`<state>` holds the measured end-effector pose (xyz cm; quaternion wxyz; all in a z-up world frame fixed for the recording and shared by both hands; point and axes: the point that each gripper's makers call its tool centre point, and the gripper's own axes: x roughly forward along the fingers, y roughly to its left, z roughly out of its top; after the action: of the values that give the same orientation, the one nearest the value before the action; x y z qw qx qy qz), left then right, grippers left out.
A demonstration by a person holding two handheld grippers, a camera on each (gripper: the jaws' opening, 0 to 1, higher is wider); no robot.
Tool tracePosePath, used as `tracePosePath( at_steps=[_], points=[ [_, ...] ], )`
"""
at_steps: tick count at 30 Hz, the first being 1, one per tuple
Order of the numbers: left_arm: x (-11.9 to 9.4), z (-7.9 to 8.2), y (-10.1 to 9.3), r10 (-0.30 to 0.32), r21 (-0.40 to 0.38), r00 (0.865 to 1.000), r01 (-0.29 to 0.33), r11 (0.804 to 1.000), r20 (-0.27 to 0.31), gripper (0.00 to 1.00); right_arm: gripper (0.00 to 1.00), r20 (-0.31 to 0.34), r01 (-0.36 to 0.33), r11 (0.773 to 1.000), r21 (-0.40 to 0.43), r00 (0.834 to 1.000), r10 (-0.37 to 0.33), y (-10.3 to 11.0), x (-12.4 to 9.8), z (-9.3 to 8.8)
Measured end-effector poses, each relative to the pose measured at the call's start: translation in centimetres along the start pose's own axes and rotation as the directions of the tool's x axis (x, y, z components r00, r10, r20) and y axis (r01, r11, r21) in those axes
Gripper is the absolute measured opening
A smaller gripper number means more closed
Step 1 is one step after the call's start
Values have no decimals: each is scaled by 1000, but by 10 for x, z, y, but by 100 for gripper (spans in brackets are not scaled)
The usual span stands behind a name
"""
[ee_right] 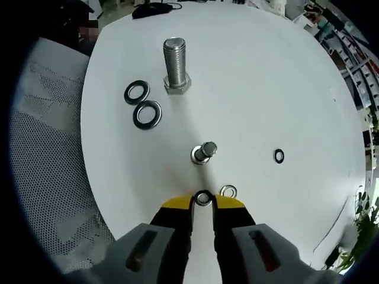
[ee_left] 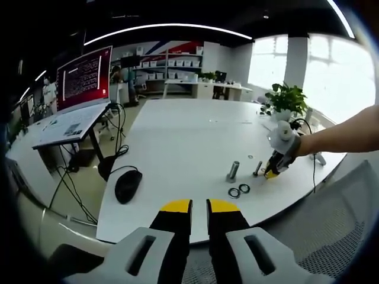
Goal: Place the washer onto the threaded stud by aligning its center hole with the stud, sliding it down to the base, and recovering from edge contact or off-axis alignment until the washer reaches the visible bottom stop.
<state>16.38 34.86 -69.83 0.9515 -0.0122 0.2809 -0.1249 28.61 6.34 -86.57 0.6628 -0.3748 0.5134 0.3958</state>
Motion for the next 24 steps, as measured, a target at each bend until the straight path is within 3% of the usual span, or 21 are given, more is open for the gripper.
tracePosePath(
  at_steps=[10, 16, 24],
  points=[
    [0, 0, 0, 0, -1, 1000, 0, 1000, -1, 7, 14, -9, -36, 999, 27, 999, 37, 1, -10, -4],
    [0, -1, 0, -1, -1, 1000, 1, 1000, -3, 7, 14, 56, -43, 998, 52, 998, 40, -1, -30, 10],
    [0, -1, -1, -3, -3, 1000, 3, 1000, -7, 7, 14, 80, -21, 996, 88, 997, 14, -10, -46, 21]
  ],
)
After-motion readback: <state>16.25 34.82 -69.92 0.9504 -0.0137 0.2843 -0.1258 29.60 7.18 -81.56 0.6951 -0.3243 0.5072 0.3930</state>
